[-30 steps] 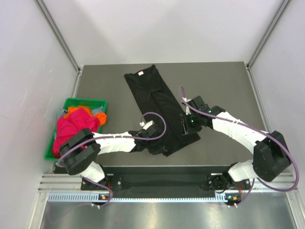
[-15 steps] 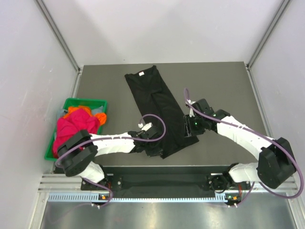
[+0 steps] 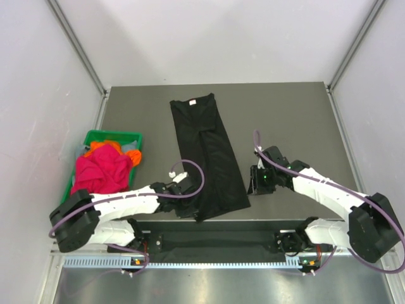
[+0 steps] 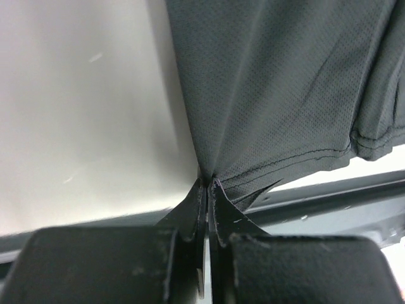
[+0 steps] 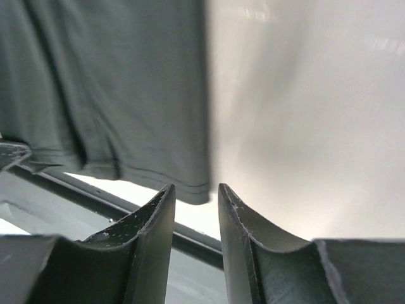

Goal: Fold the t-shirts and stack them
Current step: Fold the tshirt

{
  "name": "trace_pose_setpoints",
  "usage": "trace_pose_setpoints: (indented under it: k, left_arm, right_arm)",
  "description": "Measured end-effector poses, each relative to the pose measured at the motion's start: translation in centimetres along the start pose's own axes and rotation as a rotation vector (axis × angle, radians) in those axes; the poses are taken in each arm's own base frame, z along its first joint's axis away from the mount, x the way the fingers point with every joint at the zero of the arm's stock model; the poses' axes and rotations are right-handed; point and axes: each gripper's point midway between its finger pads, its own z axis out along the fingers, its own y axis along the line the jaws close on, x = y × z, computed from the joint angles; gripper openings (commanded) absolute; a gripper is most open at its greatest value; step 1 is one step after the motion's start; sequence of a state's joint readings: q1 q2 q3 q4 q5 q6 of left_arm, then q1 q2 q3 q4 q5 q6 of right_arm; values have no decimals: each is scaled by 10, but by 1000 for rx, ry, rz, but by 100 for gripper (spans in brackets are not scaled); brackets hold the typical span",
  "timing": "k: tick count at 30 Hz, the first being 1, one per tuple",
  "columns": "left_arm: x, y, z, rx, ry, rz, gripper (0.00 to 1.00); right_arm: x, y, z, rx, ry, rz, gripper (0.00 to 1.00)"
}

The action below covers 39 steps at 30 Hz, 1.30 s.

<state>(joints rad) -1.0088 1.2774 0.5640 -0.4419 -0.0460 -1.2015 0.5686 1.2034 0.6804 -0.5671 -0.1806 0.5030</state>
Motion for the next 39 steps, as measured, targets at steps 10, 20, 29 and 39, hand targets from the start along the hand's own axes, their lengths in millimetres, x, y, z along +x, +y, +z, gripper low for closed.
trace_pose_setpoints:
  k: [10, 20, 29, 39]
  left_arm:
    - [6, 23, -10, -41, 13, 53, 15]
    - [5, 31, -17, -90, 25, 78, 46]
    - [-6, 25, -33, -32, -12, 19, 48]
    - [14, 40, -27, 52, 24, -110, 45]
  right_arm:
    - [34, 16, 15, -49, 57, 22, 34]
    - [37, 28, 19, -76, 45, 35, 33]
    - [47, 17, 27, -43, 68, 38, 31]
    - [58, 21, 32, -70, 78, 30, 31]
